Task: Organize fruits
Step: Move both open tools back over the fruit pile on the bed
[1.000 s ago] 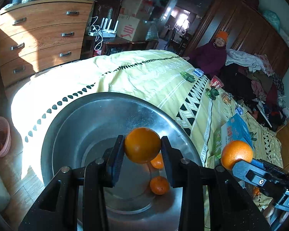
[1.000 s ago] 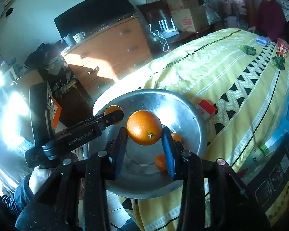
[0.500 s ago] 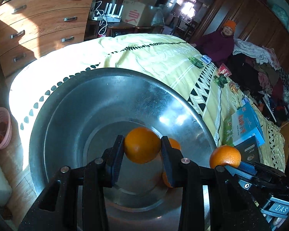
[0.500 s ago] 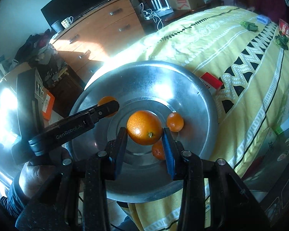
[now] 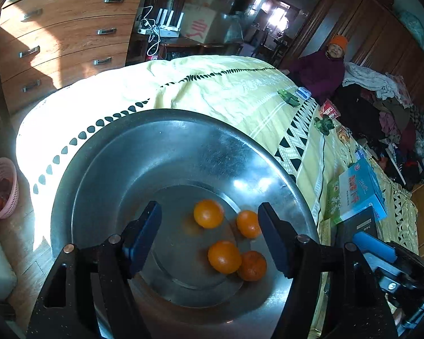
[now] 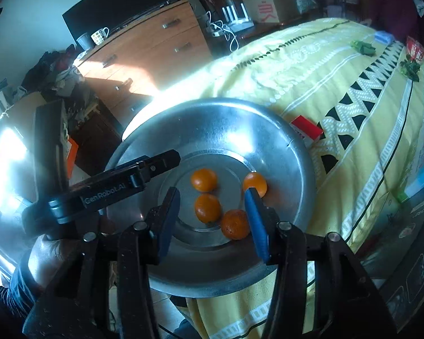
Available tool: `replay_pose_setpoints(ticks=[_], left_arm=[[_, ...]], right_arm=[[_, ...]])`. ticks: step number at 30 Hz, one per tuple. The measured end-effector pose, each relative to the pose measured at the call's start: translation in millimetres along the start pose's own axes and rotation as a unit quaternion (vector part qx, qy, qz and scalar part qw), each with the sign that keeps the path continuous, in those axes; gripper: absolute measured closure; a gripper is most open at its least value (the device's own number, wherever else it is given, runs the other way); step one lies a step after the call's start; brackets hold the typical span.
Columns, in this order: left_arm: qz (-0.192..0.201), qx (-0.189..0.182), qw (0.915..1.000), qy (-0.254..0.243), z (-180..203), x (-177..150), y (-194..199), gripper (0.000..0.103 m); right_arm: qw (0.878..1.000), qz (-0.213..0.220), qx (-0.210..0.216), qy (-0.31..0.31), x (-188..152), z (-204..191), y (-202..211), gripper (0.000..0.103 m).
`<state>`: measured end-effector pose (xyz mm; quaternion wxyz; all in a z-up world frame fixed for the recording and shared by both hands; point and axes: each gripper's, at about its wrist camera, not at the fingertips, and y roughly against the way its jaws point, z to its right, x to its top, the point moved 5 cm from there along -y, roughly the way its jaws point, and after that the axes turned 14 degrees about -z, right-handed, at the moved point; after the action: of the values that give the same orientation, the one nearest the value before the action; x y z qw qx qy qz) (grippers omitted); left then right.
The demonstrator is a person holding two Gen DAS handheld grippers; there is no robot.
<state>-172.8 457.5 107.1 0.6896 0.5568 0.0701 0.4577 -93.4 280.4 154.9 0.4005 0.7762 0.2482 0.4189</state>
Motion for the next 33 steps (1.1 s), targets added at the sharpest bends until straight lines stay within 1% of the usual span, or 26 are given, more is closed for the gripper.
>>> replay_pose_setpoints(ticks=[3, 6, 7, 8, 11, 13, 16, 19, 21, 23, 25, 29, 31, 33], left_arm=[[0.010, -0.001, 0.9999, 0.001, 2.4, -1.1, 9.1, 0.031], [0.029, -0.004, 0.9996, 0.004, 7.6, -1.6, 25.1, 0.031], [0.037, -0.005, 0.9993, 0.002, 10.9, -2.1, 32.0, 0.031], [0.045, -0.007, 0.9990, 0.000, 14.9, -2.8, 38.9, 0.031], [0.068, -0.012, 0.9975, -0.012, 30.0, -8.9, 59.1, 0.029], [0.082, -0.012, 0.9963, -0.020, 41.3, -13.7, 70.7, 0.027], [0.099, -0.022, 0.9942, -0.036, 64.7, -24.6, 86.3, 0.027], [0.108, -0.035, 0.9918, -0.058, 93.5, -36.9, 92.8, 0.025], [0.109, -0.043, 0.9893, -0.086, 118.7, -47.1, 92.4, 0.025], [0.105, -0.051, 0.9858, -0.121, 147.3, -58.7, 87.9, 0.025], [0.091, -0.064, 0.9834, -0.144, 174.3, -70.7, 80.1, 0.025], [0.066, -0.086, 0.9733, -0.202, 234.2, -100.2, 66.8, 0.025], [0.057, -0.106, 0.9646, -0.235, 266.6, -117.1, 65.3, 0.025], [0.051, -0.124, 0.9531, -0.271, 301.4, -133.6, 64.7, 0.025]], right_arm=[[0.999, 0.038, -0.003, 0.016, -12.4, -9.7, 29.3, 0.052], [0.997, 0.068, -0.001, 0.027, -39.3, -15.7, 57.3, 0.044], [0.997, 0.075, -0.006, 0.027, -50.8, -15.5, 65.1, 0.041], [0.997, 0.077, -0.012, 0.026, -61.8, -13.9, 70.8, 0.038], [0.996, 0.077, -0.032, 0.013, -103.3, -0.3, 84.3, 0.037], [0.997, 0.070, -0.045, -0.009, -132.0, 17.4, 89.7, 0.036], [0.995, 0.056, -0.062, -0.061, -176.7, 51.2, 94.3, 0.035], [0.988, 0.040, -0.082, -0.124, -219.6, 90.6, 98.1, 0.035], [0.981, 0.032, -0.089, -0.168, -248.7, 116.0, 103.0, 0.035], [0.975, 0.032, -0.103, -0.197, -273.4, 134.1, 110.8, 0.035], [0.967, 0.034, -0.109, -0.226, -295.2, 148.1, 120.3, 0.035], [0.955, 0.046, -0.114, -0.269, -327.8, 168.9, 135.0, 0.035], [0.951, 0.053, -0.114, -0.284, -338.7, 175.3, 141.3, 0.035], [0.947, 0.062, -0.114, -0.293, -350.1, 181.9, 147.8, 0.035]])
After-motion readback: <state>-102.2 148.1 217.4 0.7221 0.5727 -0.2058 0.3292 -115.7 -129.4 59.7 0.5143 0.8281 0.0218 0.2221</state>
